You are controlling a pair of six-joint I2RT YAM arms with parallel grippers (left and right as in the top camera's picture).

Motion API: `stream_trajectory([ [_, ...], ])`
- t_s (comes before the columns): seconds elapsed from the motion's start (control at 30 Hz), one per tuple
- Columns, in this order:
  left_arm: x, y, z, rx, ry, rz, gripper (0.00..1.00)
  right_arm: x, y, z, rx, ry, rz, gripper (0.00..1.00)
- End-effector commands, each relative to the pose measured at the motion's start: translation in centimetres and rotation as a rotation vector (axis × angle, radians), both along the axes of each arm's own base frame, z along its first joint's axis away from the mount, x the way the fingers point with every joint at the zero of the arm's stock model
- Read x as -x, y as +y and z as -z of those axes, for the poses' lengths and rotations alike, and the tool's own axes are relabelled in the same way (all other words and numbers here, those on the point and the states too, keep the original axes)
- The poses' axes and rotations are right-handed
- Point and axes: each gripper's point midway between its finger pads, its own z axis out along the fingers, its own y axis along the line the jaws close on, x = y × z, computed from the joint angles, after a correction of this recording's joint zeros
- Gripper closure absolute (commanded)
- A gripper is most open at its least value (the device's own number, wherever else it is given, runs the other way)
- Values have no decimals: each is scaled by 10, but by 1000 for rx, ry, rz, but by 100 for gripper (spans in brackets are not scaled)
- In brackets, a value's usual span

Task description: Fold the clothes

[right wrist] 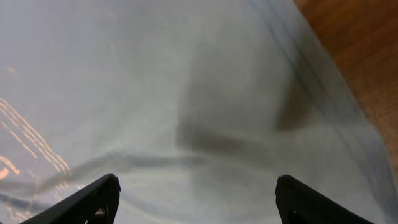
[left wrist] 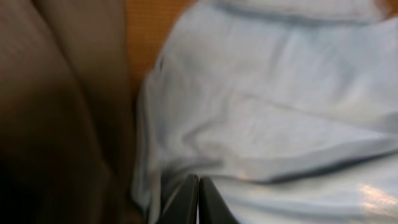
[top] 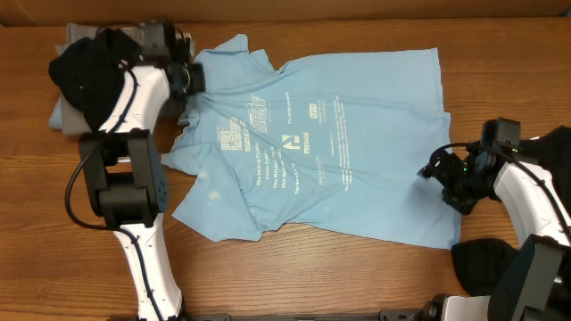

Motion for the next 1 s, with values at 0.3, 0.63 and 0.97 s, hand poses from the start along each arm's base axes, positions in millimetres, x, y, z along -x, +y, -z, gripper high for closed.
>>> stream_trajectory([
  [0.3,21,-1,-190,-24,-134,20,82,-99,-30,-46,157,-444,-35,30],
  [0.63,93,-35,-290,-23,-242,92,68,-159,-51,-49,185,-481,-29,23],
  [0.97,160,-56,-272,-12,-21,138,54,-219,-76,-12,244,-403,-113,23],
])
